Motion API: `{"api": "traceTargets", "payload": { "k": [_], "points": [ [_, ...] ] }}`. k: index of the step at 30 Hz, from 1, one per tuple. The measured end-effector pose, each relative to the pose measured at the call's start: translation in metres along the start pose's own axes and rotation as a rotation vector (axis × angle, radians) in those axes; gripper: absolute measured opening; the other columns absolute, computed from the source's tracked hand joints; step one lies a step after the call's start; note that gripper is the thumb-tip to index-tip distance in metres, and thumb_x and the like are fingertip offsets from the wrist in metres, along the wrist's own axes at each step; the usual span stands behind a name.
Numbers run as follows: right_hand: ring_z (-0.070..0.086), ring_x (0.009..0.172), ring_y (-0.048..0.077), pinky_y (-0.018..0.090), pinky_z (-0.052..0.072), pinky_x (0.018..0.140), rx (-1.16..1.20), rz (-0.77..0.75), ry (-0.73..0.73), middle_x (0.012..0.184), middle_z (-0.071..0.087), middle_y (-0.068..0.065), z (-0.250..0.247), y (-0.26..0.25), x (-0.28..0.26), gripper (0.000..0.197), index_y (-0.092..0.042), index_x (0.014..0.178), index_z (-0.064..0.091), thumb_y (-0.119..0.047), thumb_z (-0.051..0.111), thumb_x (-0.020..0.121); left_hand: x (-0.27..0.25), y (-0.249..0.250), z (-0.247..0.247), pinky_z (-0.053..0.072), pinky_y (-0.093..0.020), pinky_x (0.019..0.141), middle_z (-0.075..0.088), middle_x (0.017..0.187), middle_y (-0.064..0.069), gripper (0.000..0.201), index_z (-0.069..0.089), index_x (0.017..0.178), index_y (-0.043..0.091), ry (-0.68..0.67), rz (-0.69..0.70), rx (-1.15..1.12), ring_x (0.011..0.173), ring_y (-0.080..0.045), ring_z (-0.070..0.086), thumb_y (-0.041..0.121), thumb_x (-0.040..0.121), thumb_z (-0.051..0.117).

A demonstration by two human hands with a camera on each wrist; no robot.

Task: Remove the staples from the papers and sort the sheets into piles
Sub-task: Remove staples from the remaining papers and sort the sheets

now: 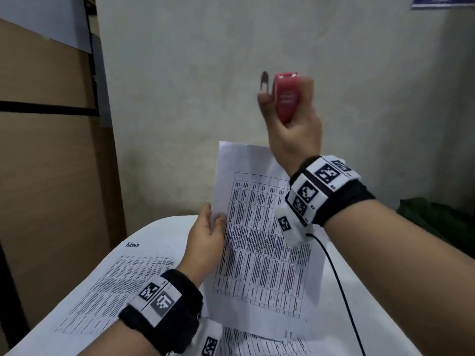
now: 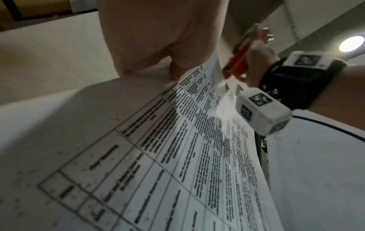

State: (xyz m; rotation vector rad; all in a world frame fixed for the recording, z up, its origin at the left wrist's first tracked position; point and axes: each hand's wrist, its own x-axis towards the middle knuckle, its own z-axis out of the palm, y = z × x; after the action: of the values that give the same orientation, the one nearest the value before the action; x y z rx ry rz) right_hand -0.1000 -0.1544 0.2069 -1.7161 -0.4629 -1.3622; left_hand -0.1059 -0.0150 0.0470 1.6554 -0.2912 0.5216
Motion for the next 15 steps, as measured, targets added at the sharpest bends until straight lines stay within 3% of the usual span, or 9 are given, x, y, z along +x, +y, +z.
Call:
{"api": "traceTargets", "payload": {
  "k": [4,7,11,15],
  "points": [
    [0.065,0.072,0.017,0.042,0.051,0.083,-0.062,0.113,-0.229,0.070,0.064,-0.009,0.024,0.005,-0.011,0.039,-0.030,0.102,0.048,-0.064,0.042,0.085,-0.001,0.000,0.001,0.044,-0.003,0.054,0.062,0.085,0.011,0.008,0.048,0.099,0.021,-0.022,0.015,0.033,0.063,0.017,0.058,0.016,0.100,0.042],
    [0.064,0.078,0.015,0.039,0.050,0.085,-0.007,0.180,-0.211,0.072,0.062,-0.011,0.032,0.005,-0.016,0.038,-0.029,0.096,0.054,-0.064,0.042,0.085,0.000,-0.002,0.001,0.044,-0.005,0.054,0.061,0.081,0.010,0.004,0.048,0.101,0.015,-0.027,0.043,0.083,0.062,0.015,0.057,0.016,0.100,0.043],
    [0.064,0.075,0.012,0.036,0.051,0.083,0.066,0.251,-0.170,0.067,0.061,-0.013,0.038,-0.001,-0.016,0.034,-0.030,0.083,0.054,-0.062,0.045,0.085,-0.004,-0.004,-0.001,0.042,-0.010,0.050,0.061,0.077,0.003,0.008,0.046,0.093,0.021,-0.034,0.057,0.099,0.056,0.005,0.054,0.016,0.099,0.044],
    [0.060,0.063,0.009,0.028,0.051,0.070,0.153,0.263,-0.132,0.062,0.058,-0.011,0.040,-0.002,-0.018,0.030,-0.028,0.073,0.053,-0.055,0.051,0.087,-0.010,-0.003,-0.001,0.041,-0.010,0.049,0.059,0.075,0.003,0.013,0.045,0.090,0.023,-0.050,0.057,0.079,0.056,0.005,0.054,0.014,0.099,0.044]
  ]
}}
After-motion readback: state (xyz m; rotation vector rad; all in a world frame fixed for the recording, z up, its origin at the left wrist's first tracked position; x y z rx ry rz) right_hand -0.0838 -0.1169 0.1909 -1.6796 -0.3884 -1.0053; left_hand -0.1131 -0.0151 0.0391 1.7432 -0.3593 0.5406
